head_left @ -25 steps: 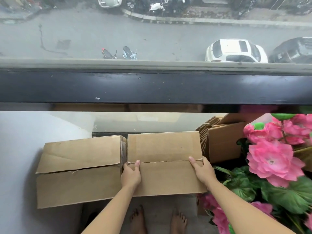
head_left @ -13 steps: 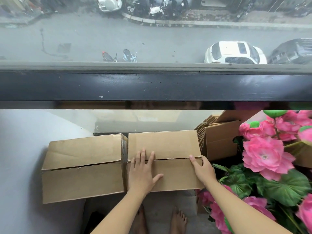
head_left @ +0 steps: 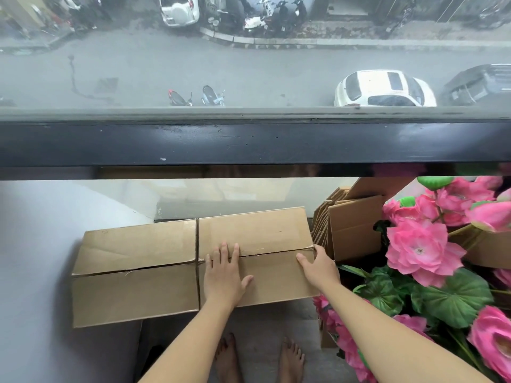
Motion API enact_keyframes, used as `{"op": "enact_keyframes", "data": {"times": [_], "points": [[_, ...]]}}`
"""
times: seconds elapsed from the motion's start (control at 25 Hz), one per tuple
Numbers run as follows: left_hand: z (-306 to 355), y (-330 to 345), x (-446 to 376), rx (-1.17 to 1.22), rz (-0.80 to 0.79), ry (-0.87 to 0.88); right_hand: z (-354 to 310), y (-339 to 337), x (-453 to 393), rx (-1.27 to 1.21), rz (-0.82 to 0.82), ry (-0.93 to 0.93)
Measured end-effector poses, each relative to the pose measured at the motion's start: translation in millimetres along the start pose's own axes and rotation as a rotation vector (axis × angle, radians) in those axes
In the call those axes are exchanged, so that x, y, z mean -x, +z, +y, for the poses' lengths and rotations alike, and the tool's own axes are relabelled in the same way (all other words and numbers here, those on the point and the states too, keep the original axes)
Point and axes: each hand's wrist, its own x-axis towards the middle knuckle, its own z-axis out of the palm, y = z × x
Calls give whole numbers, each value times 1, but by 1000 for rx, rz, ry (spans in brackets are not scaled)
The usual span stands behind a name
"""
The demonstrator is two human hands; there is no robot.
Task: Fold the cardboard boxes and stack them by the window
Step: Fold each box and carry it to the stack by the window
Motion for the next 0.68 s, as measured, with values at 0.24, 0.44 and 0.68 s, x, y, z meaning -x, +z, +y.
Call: {"op": "enact_keyframes", "data": {"times": [0.24, 0.44, 0.68], "points": [[18, -58, 35, -1, 4, 50, -6, -47, 58, 314, 40, -152], [42, -123, 92, 17, 44, 97, -7, -94, 132, 463, 87, -281], [59, -169, 146, -43, 54, 250, 7, -133, 222, 414, 225, -232]]}}
